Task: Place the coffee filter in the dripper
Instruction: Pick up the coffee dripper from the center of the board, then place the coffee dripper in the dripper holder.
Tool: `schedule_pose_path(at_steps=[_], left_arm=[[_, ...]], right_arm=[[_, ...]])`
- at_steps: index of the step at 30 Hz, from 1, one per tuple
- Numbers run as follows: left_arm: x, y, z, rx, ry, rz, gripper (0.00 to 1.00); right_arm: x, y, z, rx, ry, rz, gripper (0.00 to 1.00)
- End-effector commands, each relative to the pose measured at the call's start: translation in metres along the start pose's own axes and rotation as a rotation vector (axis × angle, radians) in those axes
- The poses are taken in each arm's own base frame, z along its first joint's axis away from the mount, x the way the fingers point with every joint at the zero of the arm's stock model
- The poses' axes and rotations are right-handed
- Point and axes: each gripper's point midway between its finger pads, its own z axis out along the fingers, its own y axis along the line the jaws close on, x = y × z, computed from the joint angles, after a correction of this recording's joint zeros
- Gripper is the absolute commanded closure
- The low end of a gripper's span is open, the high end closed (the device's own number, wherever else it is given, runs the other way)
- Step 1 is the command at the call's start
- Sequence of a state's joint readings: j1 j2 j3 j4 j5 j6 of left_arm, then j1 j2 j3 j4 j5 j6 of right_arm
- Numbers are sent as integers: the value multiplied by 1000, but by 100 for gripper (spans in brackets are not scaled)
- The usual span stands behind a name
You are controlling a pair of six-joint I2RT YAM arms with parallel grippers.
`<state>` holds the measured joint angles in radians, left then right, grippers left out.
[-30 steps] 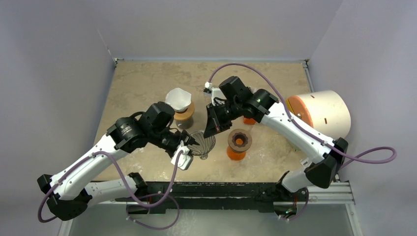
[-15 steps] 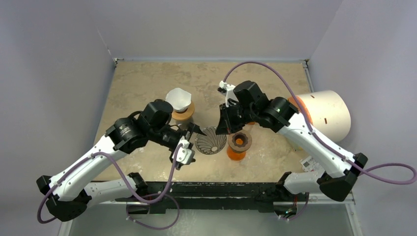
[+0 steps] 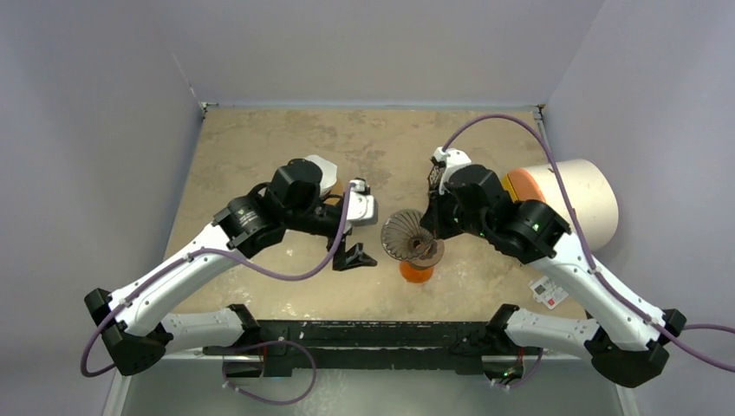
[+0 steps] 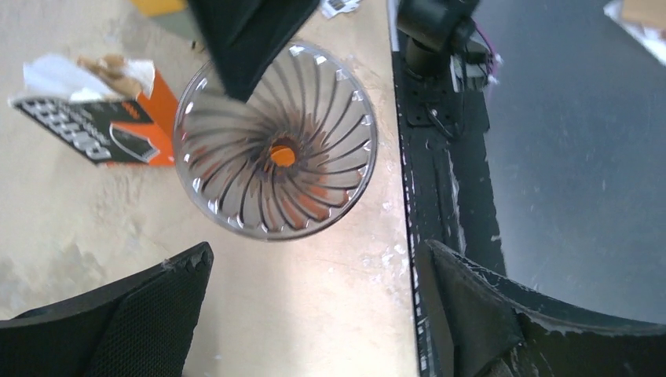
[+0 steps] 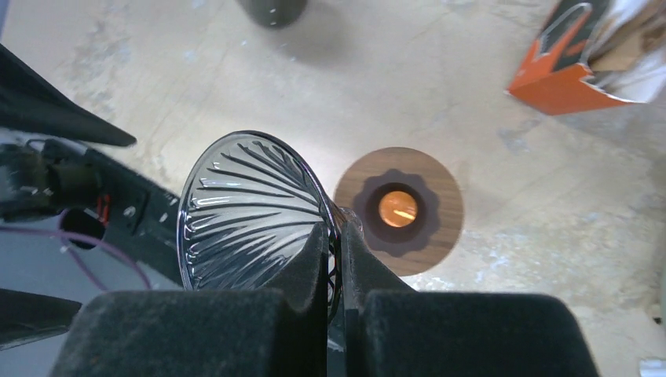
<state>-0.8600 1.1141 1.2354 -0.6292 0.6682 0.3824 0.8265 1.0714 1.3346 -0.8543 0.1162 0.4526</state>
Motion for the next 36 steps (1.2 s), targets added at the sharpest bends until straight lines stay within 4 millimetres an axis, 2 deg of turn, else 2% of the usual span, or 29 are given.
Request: schedule_pose_path(at_steps=[1, 6, 10, 16, 19, 25, 36], left_arm=[[-28, 32, -5, -208, -66, -245, 0], [-34, 45, -5, -277, -92, -356, 0], [-33, 55, 3, -329, -109, -561, 2], [-10, 66, 21, -421, -95, -935, 14], [-8, 67, 26, -433, -141, -1056, 26], [0, 70, 33, -464, -168, -1203, 45], [-2, 74, 56, -410, -158, -1268, 59]], right_arm=[[-16, -22, -11, 103, -146, 36, 100], [-17, -31, -14, 126, -205, 72, 100], [-18, -33, -15, 117, -252, 109, 100], [-20, -32, -18, 86, -318, 168, 100], [-17, -32, -17, 78, -324, 196, 100], [-13, -35, -17, 70, -354, 255, 100], [-8, -40, -21, 77, -371, 325, 100]])
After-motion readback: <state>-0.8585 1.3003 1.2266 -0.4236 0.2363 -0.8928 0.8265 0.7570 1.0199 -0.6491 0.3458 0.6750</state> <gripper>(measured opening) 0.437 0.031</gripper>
